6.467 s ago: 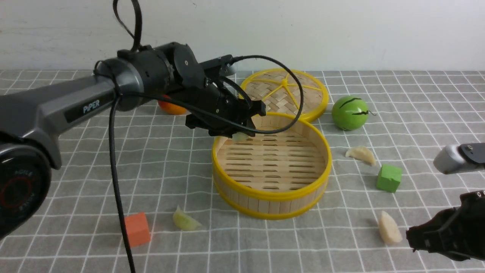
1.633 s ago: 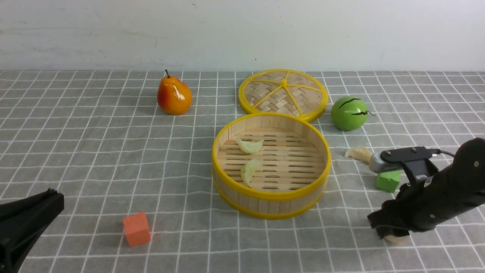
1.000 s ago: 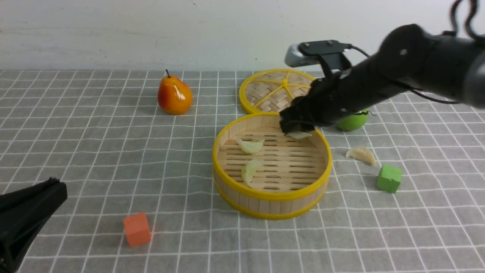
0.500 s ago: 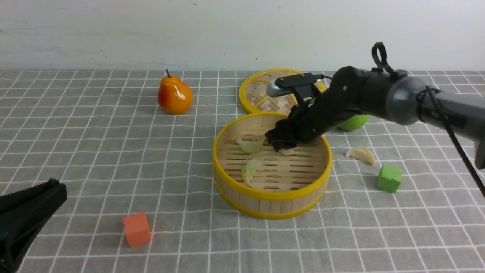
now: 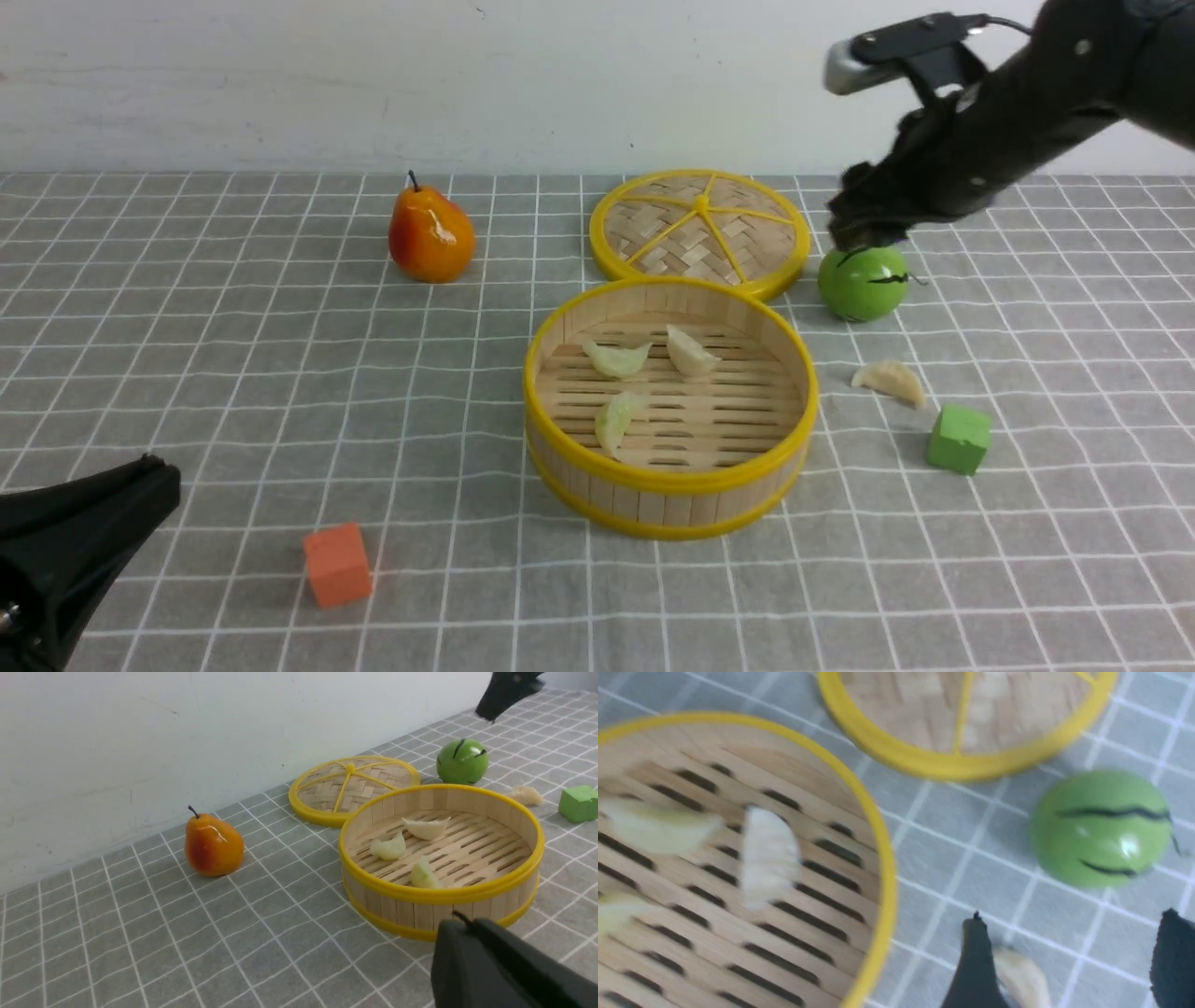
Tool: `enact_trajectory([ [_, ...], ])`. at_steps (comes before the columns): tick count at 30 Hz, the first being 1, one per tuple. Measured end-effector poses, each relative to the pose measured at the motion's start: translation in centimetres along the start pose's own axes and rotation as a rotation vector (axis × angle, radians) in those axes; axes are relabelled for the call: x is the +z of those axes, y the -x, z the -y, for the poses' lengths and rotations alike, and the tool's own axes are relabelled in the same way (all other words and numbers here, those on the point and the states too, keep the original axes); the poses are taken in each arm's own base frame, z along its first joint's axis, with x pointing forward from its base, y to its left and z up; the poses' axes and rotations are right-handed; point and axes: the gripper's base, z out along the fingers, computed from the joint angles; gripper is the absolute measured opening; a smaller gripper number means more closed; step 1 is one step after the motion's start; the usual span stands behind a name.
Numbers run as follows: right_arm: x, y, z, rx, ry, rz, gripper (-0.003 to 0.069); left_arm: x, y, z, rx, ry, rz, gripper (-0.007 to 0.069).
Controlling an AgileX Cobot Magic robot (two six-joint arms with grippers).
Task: Put the dumplings into the steamer on the table with the grey tablecloth.
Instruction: 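Reach for and grasp a dumpling lying on the table beside the steamer, then place the dumpling in the bamboo steamer basket with the right gripper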
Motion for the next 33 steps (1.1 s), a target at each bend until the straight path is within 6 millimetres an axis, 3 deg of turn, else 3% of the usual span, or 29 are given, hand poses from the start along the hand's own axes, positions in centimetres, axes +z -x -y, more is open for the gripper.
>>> enact_trajectory([
  [2, 0.8, -0.7, 0.9, 0.001, -0.005, -0.045, 0.0472, 0.3, -0.1, 0.1, 0.001, -0.004, -0.010, -0.0014],
  [4, 3.7, -2.3, 2.3, -0.035, -0.006, -0.127, 0.0459, 0.8, -0.2, 0.2, 0.003, -0.012, -0.029, -0.0014],
  [10, 9.4, -4.6, 2.5, -0.062, 0.020, -0.185, 0.0389, 1.6, -0.6, 0.3, 0.007, -0.019, -0.071, -0.0014],
  [13, 10.9, -5.5, 2.5, -0.059, 0.029, -0.224, 0.0329, 1.7, -0.7, 0.3, 0.007, -0.021, -0.079, -0.0014],
  [14, 11.3, -5.9, 2.5, -0.058, 0.035, -0.243, 0.0278, 1.7, -0.7, 0.3, 0.007, -0.020, -0.081, -0.0014],
  [17, 11.2, -5.9, 2.6, -0.059, 0.036, -0.248, 0.0196, 1.7, -0.7, 0.3, 0.007, -0.019, -0.084, -0.0014],
  [20, 10.8, -5.8, 2.5, -0.061, 0.041, -0.256, 0.0199, 1.7, -0.7, 0.3, 0.007, -0.019, -0.086, -0.0014],
  [23, 8.8, -4.7, 2.3, -0.066, 0.039, -0.233, 0.0199, 1.7, -0.7, 0.3, 0.007, -0.019, -0.083, -0.0014],
  [25, 5.0, -2.2, 1.9, -0.052, 0.046, -0.132, 0.0199, 1.7, -0.6, 0.3, 0.012, -0.021, -0.075, -0.0014],
  [29, 0.1, 0.4, 0.6, -0.054, 0.097, 0.006, 0.0199, 1.7, -0.6, 0.3, 0.017, -0.024, -0.066, -0.0014],
  [31, -2.6, 1.7, -1.4, -0.103, 0.171, 0.090, 0.0199, 1.7, -0.5, 0.3, 0.017, -0.025, -0.059, -0.0014],
  [33, -3.3, 2.2, -3.6, -0.170, 0.256, 0.129, 0.0199, 1.7, -0.4, 0.4, 0.017, -0.028, -0.053, -0.0014],
])
